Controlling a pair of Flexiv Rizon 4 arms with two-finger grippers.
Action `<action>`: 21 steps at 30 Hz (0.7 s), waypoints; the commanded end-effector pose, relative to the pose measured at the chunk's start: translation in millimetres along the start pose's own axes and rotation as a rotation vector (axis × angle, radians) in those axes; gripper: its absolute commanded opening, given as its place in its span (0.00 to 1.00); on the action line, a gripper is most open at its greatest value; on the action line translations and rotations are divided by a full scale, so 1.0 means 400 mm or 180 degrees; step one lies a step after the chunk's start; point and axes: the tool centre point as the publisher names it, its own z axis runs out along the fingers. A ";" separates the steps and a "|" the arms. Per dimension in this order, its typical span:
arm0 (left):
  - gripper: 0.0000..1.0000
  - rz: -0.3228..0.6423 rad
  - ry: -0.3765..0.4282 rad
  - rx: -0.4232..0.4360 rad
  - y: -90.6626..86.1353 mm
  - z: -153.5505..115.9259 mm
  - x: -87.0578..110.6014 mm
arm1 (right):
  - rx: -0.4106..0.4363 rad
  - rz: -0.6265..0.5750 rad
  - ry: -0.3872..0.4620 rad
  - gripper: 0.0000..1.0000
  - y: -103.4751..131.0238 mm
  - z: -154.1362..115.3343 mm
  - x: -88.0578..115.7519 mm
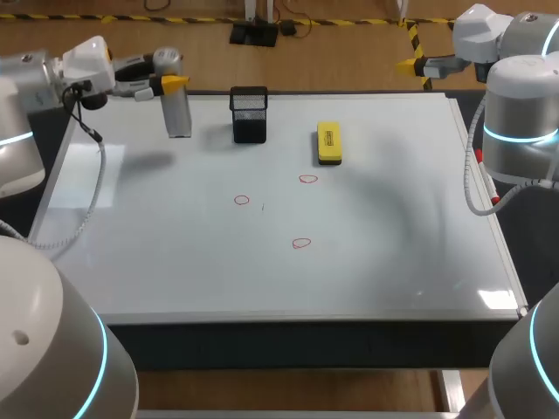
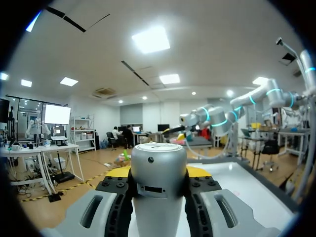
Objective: Pick up the inspection probe, press it on each red-marked spot on the whiteboard one by one, put down the probe, pick up the eraser, and wipe off all the red marks.
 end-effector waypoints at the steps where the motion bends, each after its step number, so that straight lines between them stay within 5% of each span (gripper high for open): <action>1: 0.00 -0.0007 -0.0028 0.0016 0.012 -0.015 0.011 | 0.0001 0.0000 0.0002 1.00 0.000 0.000 -0.001; 21: 0.00 -0.0062 -0.0063 -0.0013 0.020 -0.033 0.016 | 0.0001 0.0000 0.0002 1.00 0.000 0.000 -0.001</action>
